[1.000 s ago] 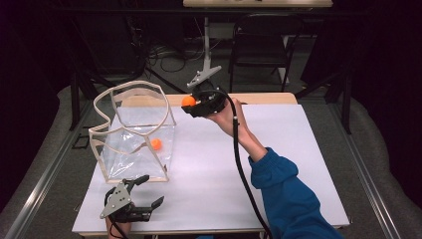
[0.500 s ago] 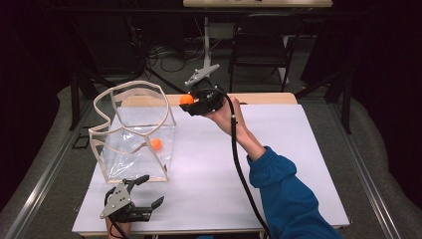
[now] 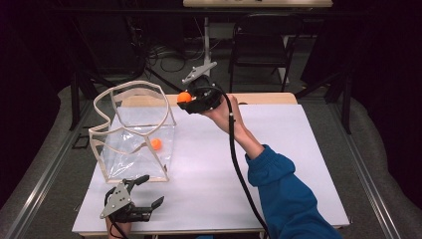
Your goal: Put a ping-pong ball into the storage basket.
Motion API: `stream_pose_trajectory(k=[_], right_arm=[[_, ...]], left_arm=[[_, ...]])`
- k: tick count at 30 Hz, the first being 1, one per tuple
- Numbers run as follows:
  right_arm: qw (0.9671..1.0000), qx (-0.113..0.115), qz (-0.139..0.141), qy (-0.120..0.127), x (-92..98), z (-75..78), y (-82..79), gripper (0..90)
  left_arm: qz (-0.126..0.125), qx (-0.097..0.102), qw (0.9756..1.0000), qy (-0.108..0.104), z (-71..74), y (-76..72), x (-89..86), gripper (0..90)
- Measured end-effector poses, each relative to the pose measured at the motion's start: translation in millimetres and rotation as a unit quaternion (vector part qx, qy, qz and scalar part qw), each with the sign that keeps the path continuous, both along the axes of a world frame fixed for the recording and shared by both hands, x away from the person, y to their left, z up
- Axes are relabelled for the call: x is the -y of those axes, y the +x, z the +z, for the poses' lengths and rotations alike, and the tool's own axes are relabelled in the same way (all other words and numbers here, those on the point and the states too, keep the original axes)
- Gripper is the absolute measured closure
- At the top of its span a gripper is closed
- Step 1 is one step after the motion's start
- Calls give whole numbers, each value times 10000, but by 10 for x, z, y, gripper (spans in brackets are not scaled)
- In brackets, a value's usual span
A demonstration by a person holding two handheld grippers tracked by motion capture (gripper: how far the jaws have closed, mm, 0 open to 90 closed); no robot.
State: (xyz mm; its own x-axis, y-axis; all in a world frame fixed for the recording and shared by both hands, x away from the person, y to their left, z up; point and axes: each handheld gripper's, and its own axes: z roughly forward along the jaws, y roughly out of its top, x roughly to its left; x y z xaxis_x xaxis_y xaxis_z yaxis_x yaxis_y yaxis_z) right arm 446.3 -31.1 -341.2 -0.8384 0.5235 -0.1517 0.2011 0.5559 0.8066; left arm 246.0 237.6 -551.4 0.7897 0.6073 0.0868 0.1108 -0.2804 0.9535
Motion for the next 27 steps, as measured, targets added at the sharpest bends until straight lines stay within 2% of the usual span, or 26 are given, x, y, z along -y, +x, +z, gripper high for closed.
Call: stream_pose_trajectory(k=[27], right_arm=[[9999,74,72,-18,-126,72,20,508]], left_arm=[[16,-4,10000,-6,-1,-2,-3,158]])
